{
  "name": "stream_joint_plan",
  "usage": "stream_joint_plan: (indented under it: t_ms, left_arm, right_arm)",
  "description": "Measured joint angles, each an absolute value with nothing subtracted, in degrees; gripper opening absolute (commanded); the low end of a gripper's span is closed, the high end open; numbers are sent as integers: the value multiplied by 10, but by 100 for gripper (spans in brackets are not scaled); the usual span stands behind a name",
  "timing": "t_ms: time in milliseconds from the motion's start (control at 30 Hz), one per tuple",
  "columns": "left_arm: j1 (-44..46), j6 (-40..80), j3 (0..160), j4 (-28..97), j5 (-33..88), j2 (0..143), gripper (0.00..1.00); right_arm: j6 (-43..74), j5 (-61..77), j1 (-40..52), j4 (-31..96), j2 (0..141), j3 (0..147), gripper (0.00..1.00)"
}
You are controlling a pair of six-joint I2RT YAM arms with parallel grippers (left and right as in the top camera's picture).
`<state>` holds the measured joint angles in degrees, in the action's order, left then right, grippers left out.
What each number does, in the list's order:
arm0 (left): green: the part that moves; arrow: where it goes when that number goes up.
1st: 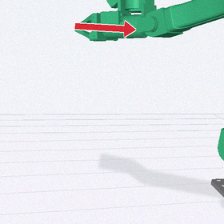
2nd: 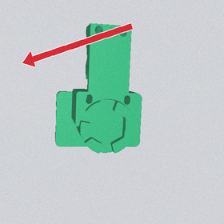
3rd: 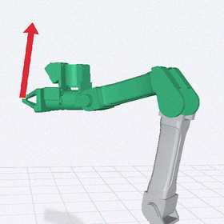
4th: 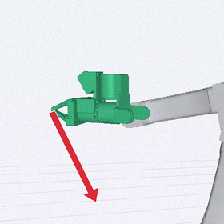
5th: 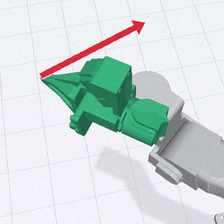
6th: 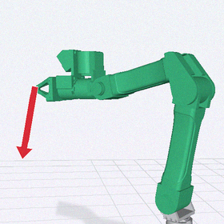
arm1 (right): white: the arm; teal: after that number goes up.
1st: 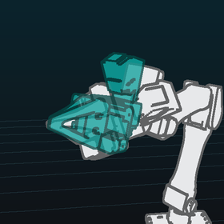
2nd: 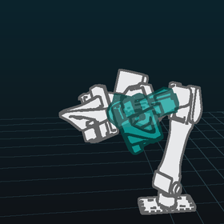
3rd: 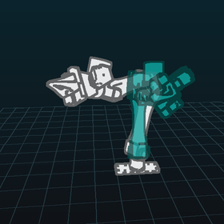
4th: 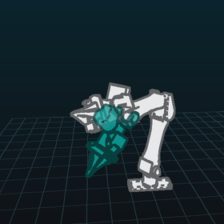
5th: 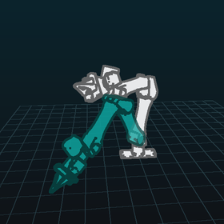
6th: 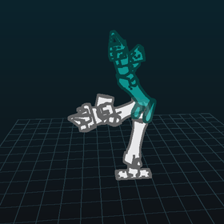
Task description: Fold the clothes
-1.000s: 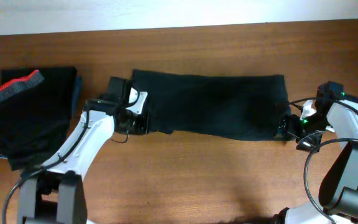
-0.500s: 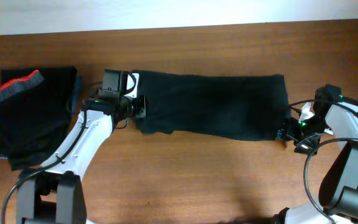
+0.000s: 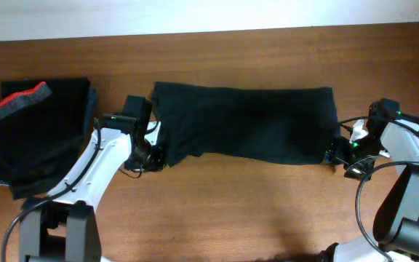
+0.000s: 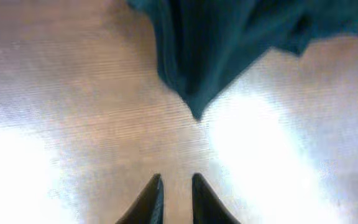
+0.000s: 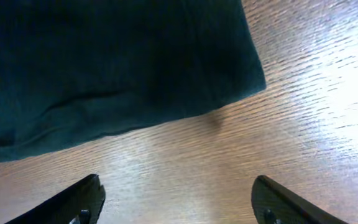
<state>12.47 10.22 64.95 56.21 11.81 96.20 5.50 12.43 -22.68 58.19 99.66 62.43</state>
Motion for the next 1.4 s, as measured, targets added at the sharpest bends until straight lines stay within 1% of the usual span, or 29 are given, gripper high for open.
stream_joint_plan:
  t_ms: [67, 133, 167, 433, 600, 900, 933, 967, 1000, 1033, 1100, 1133, 1300, 1400]
  left_arm:
    - [125, 102, 649, 562, 123, 962, 40]
    - [125, 102, 648, 553, 127, 962, 45]
    - [125, 102, 645, 545, 128, 962, 46]
    - [125, 101, 612, 446, 159, 974, 45]
    - [126, 102, 611, 436, 172, 1008, 45]
    - [126, 102, 609, 396, 176, 1010, 44]
    - [126, 102, 609, 395, 176, 1010, 33]
    - [126, 104, 609, 394, 176, 1011, 25]
    - [126, 107, 609, 392, 177, 1012, 22]
    - [126, 105, 609, 387, 177, 1016, 14]
    - [126, 106, 609, 381, 178, 1024, 2]
    - [126, 110, 609, 380, 179, 1027, 1]
    - [126, 112, 618, 374, 194, 1027, 1]
    - [126, 112, 671, 359, 197, 1028, 2]
  right_arm:
    - [55, 124, -227, 582, 997, 624, 81]
    - [55, 124, -227, 582, 997, 624, 81]
    - [55, 124, -227, 582, 997, 624, 81]
    - [55, 126, -227, 585, 997, 624, 81]
    - [54, 126, -227, 585, 997, 624, 81]
    - [54, 126, -227, 589, 997, 624, 81]
    - [54, 126, -227, 589, 997, 624, 81]
    - [53, 126, -227, 589, 997, 624, 81]
    - [54, 126, -227, 589, 997, 624, 81]
    - [54, 126, -227, 589, 997, 624, 81]
    - [53, 126, -227, 589, 997, 624, 81]
    - [53, 126, -227, 589, 997, 624, 81]
    - [54, 126, -227, 589, 997, 624, 81]
    - [53, 126, -227, 589, 997, 624, 81]
